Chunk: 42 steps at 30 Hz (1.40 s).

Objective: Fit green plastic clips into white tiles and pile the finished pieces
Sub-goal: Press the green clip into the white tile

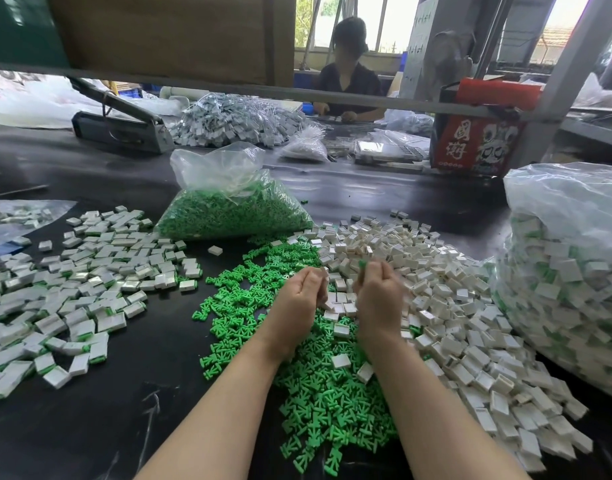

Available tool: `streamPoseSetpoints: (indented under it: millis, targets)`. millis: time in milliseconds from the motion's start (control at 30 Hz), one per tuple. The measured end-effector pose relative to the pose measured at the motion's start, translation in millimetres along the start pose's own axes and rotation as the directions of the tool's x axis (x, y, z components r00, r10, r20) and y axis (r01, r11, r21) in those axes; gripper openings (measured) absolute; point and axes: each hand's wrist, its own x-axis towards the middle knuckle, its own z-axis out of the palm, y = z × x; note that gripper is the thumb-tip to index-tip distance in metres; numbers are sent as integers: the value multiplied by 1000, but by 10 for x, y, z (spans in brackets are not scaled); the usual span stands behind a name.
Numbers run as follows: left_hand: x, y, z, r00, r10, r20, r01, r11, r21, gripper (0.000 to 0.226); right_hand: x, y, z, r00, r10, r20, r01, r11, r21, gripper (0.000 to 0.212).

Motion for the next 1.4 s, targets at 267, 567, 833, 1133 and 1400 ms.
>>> streamPoseSetpoints:
  millis: [267, 567, 833, 1133, 1400]
  targets:
    - [33, -32, -3, 999, 42, 29, -42, 999, 9, 28, -68, 82, 131, 974, -131, 183, 161, 974, -159, 36]
    - [29, -28, -4, 999, 32, -3, -32, 999, 3, 34, -82, 87, 105, 952, -208, 226, 258, 941, -221, 36]
    - [71, -65, -57, 996, 84, 3, -83, 978, 191, 29, -58, 59, 56, 911, -179, 372, 334, 850, -407, 35]
    - [85, -93, -111, 987, 144, 72, -160, 878, 452, 28, -75, 17, 6, 843, -182, 506, 490, 648, -584, 37]
    - [86, -91, -119, 987, 101, 121, -151, 826, 542, 28, -66, 15, -10, 823, -157, 545, 549, 465, -694, 44]
